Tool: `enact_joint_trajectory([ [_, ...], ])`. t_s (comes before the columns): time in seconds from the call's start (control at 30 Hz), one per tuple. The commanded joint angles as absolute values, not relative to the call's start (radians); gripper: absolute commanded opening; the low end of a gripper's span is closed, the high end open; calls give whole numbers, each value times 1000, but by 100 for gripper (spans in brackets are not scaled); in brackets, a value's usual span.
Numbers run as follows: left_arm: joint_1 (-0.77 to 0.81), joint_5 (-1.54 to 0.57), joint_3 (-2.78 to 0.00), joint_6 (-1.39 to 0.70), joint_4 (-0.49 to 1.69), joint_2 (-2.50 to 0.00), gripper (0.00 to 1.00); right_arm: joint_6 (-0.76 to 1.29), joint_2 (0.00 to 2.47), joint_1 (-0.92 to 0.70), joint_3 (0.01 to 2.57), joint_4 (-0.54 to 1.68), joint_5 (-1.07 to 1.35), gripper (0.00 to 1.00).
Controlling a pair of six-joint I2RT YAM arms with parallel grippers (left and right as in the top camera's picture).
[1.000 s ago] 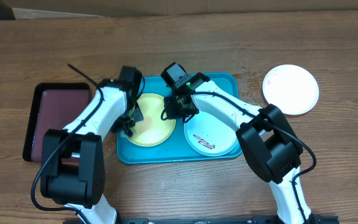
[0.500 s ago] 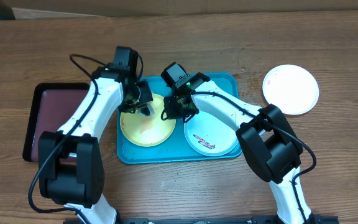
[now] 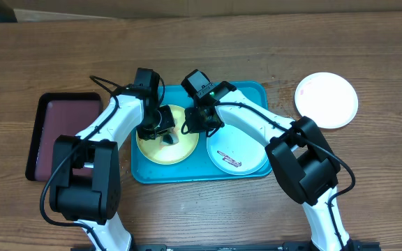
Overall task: Clean dirty plates on tray and stack at the side
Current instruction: 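Scrub the yellow plate with the sponge while the right gripper holds it, then carry the sponge with the left gripper over the dark maroon tray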
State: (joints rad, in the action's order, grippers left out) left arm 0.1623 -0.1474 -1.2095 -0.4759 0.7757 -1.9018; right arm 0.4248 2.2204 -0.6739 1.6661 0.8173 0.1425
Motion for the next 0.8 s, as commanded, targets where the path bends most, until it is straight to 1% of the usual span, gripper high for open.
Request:
enact_joint_trajectory([
  [0.0,156,137,-1190,-490,838,-1936,4,450,2244,-659,1662,817,87,4],
  [0.1,156,308,-1205,-566,910,-1936,4,450,2244,-659,1662,816,87,4],
  [0.2,156,428,-1247,-657,995,-1936,4,449,2244,-659,1662,817,87,4],
  [0.3,156,472,-1315,-685,1055,-1935,4,449,2244,-659,1662,816,87,4],
  [0.4,156,457,-1406,-685,1109,-1935,4,450,2244,-659,1662,817,87,4],
  [0.5,158,362,-1482,-662,1123,-1935,4,450,2244,-659,1662,816,87,4],
  [0.63,158,44,-1503,-485,1031,-1936,4,450,2244,-659,1662,816,87,4],
  [0.7,158,-89,-1498,-463,995,-1942,4,450,2244,-659,1662,815,88,4],
  [0.77,162,-162,-1487,-464,968,-1948,4,450,2244,-659,1662,815,88,4],
])
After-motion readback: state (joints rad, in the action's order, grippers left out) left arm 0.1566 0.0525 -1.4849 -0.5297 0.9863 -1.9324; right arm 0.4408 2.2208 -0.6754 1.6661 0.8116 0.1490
